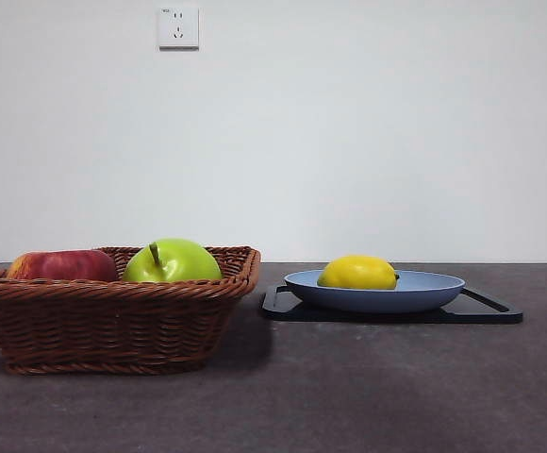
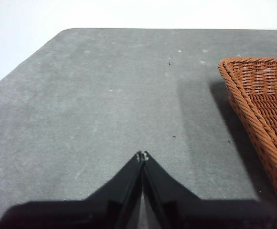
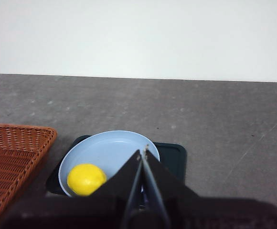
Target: Take the lemon from the basket,put the lemon in the plate,hand out the plate
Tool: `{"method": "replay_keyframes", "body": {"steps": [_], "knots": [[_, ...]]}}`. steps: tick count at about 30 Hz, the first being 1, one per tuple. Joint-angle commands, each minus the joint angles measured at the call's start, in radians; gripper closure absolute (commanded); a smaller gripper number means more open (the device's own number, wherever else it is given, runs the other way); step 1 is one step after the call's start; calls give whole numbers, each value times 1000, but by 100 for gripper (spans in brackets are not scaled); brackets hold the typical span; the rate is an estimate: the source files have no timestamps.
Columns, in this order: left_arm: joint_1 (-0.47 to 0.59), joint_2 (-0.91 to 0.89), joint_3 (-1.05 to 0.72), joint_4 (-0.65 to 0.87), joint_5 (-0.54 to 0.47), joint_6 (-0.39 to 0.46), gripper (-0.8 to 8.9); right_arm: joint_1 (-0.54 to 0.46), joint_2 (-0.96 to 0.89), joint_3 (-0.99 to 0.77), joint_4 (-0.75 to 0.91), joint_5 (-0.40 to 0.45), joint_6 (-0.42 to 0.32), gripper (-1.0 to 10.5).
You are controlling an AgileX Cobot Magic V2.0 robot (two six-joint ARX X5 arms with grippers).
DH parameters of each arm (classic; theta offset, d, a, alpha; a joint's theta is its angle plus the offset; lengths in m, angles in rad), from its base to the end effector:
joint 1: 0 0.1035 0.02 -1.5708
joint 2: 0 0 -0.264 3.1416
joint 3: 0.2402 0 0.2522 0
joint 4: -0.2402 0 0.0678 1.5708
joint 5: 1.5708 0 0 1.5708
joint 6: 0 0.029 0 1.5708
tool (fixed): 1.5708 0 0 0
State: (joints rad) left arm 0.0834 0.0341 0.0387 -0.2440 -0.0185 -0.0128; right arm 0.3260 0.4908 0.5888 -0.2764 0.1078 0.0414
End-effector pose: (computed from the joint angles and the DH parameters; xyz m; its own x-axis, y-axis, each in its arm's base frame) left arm 0.0945 0.0084 0.1507 0.9664 0.0993 -0.2371 -0.1042 0.9945 -0.0080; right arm 0.1148 0.0355 0.2945 0.9613 0.2114 -0.1764 -0.2109 0.9773 0.0217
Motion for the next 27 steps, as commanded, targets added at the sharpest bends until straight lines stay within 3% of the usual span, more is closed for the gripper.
{"method": "replay_keyframes", "body": {"steps": [1, 5, 9, 11, 18, 22, 27], "knots": [[3, -5, -13, 11, 0, -11, 805, 3, 2, 8, 10, 4, 13, 943], [3, -5, -13, 11, 0, -11, 805, 3, 2, 8, 10, 7, -7, 943], [3, -5, -13, 11, 0, -11, 805, -3, -57, 5, -26, 58, -124, 943], [3, -5, -13, 11, 0, -11, 805, -19, -100, -10, -33, 55, -149, 943], [3, -5, -13, 11, 0, -11, 805, -163, -312, -231, 90, 41, -123, 943], [3, -5, -13, 11, 0, -11, 805, -250, -407, -381, 169, -68, -81, 943], [3, -5, -13, 11, 0, -11, 805, -282, -452, -505, 224, -128, -57, 943]]}}
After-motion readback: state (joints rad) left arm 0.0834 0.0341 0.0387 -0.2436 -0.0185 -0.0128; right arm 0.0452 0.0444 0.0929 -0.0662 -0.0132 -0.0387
